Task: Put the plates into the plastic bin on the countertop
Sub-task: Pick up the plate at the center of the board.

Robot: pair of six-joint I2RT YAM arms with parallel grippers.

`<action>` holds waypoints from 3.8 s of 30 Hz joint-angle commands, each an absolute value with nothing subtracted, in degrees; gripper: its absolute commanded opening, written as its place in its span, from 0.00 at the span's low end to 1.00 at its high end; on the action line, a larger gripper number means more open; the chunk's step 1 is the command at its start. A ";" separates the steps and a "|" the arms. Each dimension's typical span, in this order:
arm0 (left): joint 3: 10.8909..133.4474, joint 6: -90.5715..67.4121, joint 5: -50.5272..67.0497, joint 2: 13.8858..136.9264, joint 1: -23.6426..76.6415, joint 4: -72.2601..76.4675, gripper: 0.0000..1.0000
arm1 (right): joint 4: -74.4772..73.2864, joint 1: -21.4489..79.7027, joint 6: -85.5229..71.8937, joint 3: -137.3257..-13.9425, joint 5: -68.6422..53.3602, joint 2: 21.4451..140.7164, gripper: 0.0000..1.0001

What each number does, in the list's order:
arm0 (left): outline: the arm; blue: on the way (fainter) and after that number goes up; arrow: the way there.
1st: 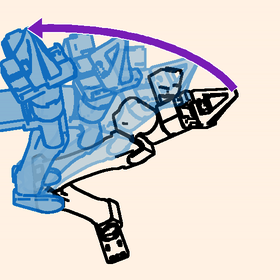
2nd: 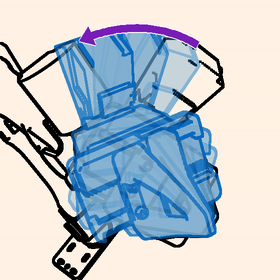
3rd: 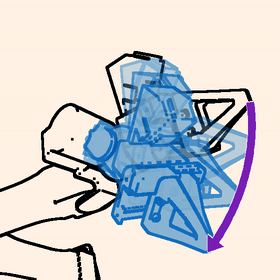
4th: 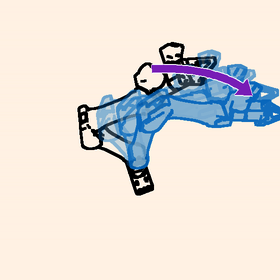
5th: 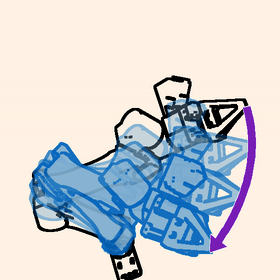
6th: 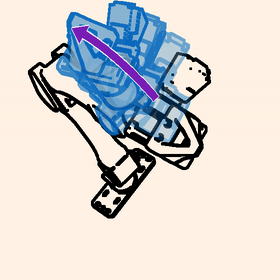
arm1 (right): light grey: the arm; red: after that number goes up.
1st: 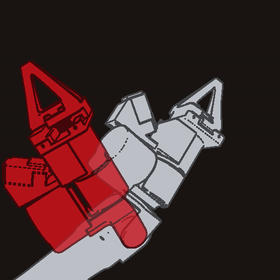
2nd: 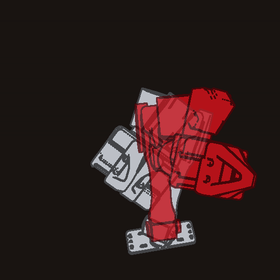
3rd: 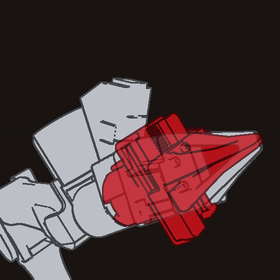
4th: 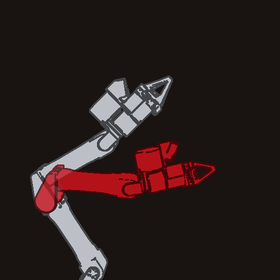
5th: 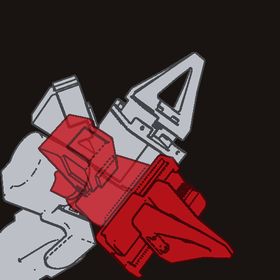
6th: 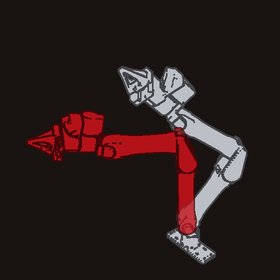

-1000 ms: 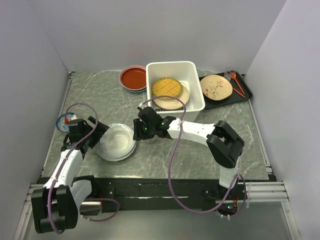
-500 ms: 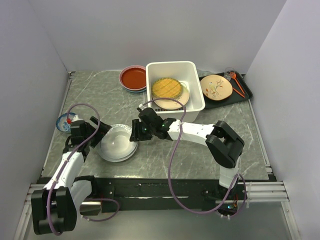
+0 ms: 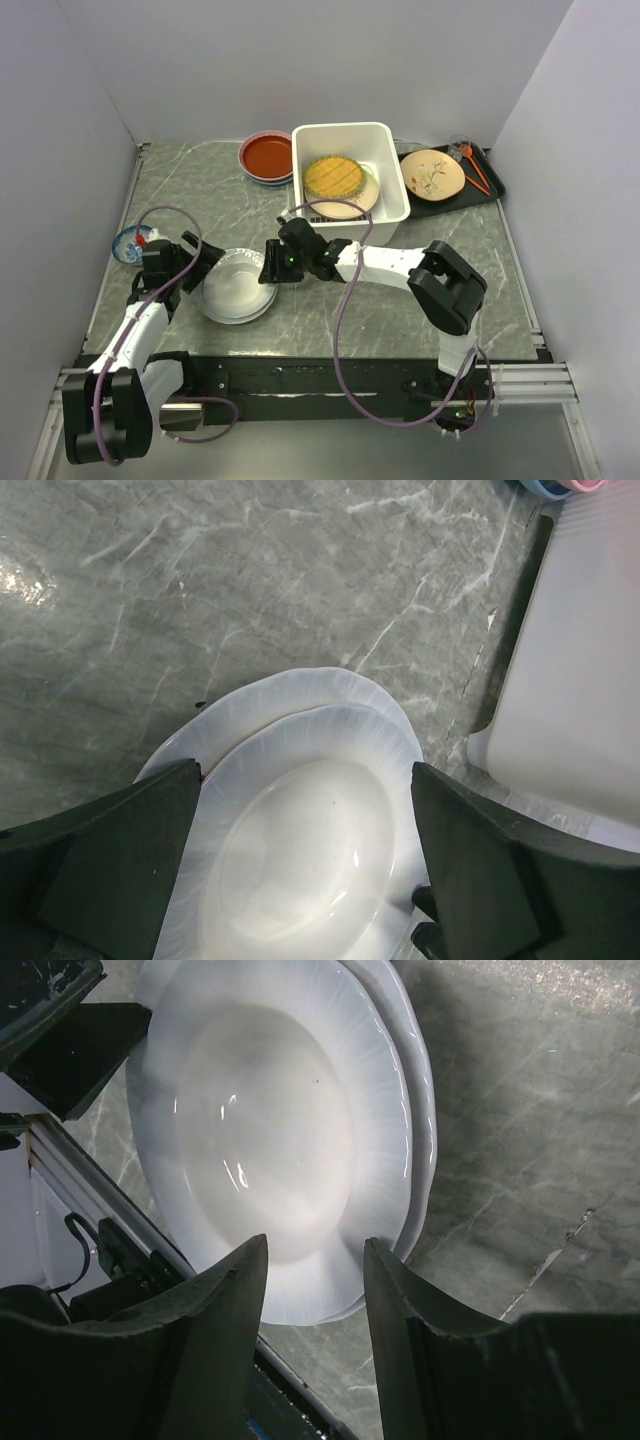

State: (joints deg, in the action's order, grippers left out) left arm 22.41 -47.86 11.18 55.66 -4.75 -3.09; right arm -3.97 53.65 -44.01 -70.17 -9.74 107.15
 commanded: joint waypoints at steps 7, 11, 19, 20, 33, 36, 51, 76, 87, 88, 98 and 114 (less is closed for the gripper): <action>20.48 -47.90 13.27 58.89 -3.87 -6.77 0.94 | -8.79 53.53 -43.06 -68.29 -2.90 102.48 0.51; 20.83 -47.72 12.83 59.33 -3.87 -6.68 0.94 | -8.53 53.44 -42.80 -67.06 -1.50 100.64 0.51; 20.39 -47.37 13.36 58.80 -3.87 -6.59 0.94 | -6.07 53.17 -43.50 -67.50 -6.15 105.20 0.51; 20.30 -47.29 13.27 58.54 -3.87 -6.68 0.95 | -5.89 53.26 -43.59 -67.67 -6.33 105.55 0.51; 19.51 -48.07 14.59 57.04 -2.82 -6.07 0.95 | -1.94 53.09 -45.00 -67.15 -9.93 108.02 0.50; 19.34 -48.51 14.50 57.04 -1.94 -5.71 0.95 | -0.18 53.17 -45.27 -66.53 -11.33 108.02 0.50; 19.69 -49.39 13.80 59.59 1.58 -3.61 0.95 | 20.21 53.26 -49.21 -59.06 -15.73 103.62 0.50; 20.83 -49.31 11.51 57.31 2.90 -6.15 0.97 | 21.53 53.96 -53.70 -57.40 -12.48 104.42 0.00; 26.09 -47.73 7.65 49.05 2.99 -13.44 0.99 | 20.83 54.31 -52.82 -57.48 -12.04 102.65 0.00; 26.71 -47.20 6.95 47.22 2.90 -15.45 0.99 | 20.48 54.58 -52.47 -58.09 -12.04 102.83 0.00; 32.69 -48.69 4.57 39.81 2.90 -23.29 0.99 | 17.23 55.98 -50.45 -60.82 -11.34 99.85 0.00; 38.67 -47.55 4.74 39.81 2.90 -23.29 0.99 | 12.40 57.74 -51.24 -49.75 -1.41 78.94 0.00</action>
